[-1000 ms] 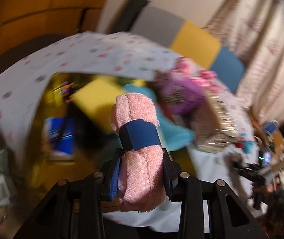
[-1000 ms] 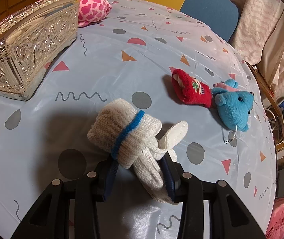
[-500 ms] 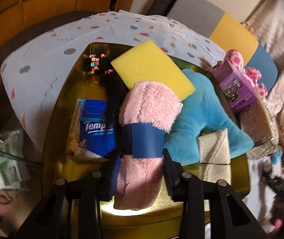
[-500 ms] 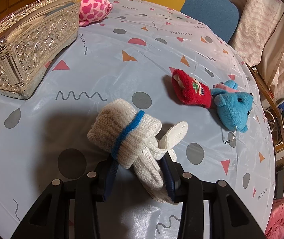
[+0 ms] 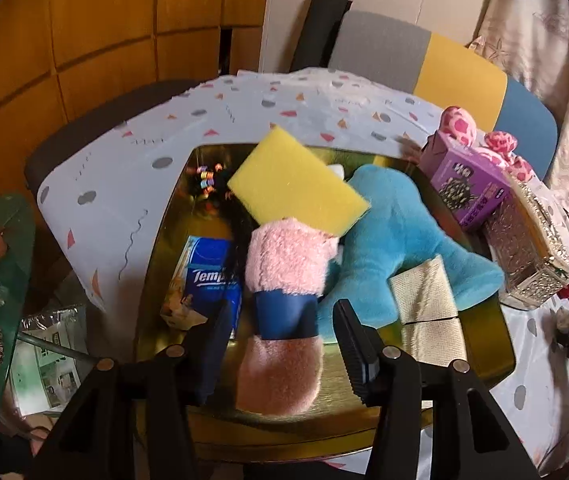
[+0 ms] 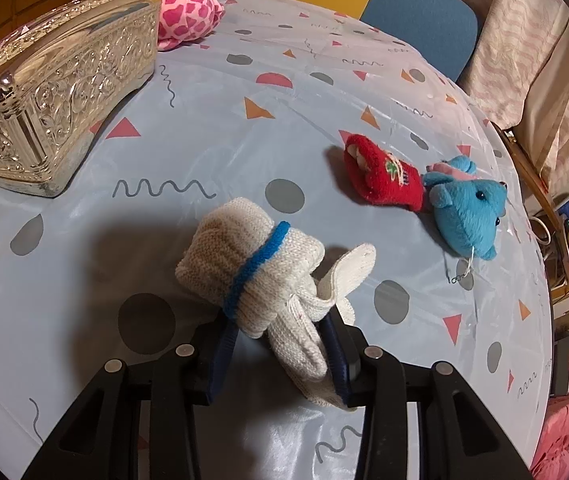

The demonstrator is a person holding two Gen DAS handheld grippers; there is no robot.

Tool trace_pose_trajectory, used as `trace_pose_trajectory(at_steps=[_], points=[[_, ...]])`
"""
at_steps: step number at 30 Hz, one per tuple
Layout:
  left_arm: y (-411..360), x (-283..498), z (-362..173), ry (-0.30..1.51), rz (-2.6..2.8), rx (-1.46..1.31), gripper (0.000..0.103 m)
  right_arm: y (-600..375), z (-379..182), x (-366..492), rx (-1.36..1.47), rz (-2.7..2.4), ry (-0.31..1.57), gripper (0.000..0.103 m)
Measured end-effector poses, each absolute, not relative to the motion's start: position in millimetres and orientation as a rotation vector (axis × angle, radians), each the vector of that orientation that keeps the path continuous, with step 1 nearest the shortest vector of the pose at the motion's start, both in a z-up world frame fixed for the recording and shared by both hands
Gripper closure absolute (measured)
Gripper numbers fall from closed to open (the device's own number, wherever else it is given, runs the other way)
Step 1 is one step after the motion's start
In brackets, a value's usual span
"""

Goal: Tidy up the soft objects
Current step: 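Lower the towel roll into the tray and open the left gripper while the right carries the sock toy over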

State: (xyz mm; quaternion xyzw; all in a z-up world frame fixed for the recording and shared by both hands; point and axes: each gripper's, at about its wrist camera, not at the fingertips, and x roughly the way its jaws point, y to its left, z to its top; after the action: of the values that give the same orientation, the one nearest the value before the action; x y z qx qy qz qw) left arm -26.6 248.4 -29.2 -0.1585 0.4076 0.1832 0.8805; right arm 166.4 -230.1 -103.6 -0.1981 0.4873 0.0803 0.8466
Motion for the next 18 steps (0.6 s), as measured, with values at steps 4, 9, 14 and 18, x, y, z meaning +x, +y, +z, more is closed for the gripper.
trace_pose_trajectory(at_steps=[4, 9, 14, 18], points=[[240, -29, -21, 0.81, 0.377, -0.315, 0.046, -231, -103, 166, -0.41, 0.17, 1.041, 0.064], [228, -32, -7, 0.758, 0.349, -0.284, 0.042, -230, -103, 164, -0.383, 0.138, 1.073, 0.064], [221, -37, 4, 0.711, 0.329, -0.268, 0.04, -227, -99, 162, -0.324, 0.086, 1.144, 0.064], [221, -40, 8, 0.689, 0.324, -0.268, 0.037, -226, -96, 153, -0.246, 0.084, 1.184, 0.064]])
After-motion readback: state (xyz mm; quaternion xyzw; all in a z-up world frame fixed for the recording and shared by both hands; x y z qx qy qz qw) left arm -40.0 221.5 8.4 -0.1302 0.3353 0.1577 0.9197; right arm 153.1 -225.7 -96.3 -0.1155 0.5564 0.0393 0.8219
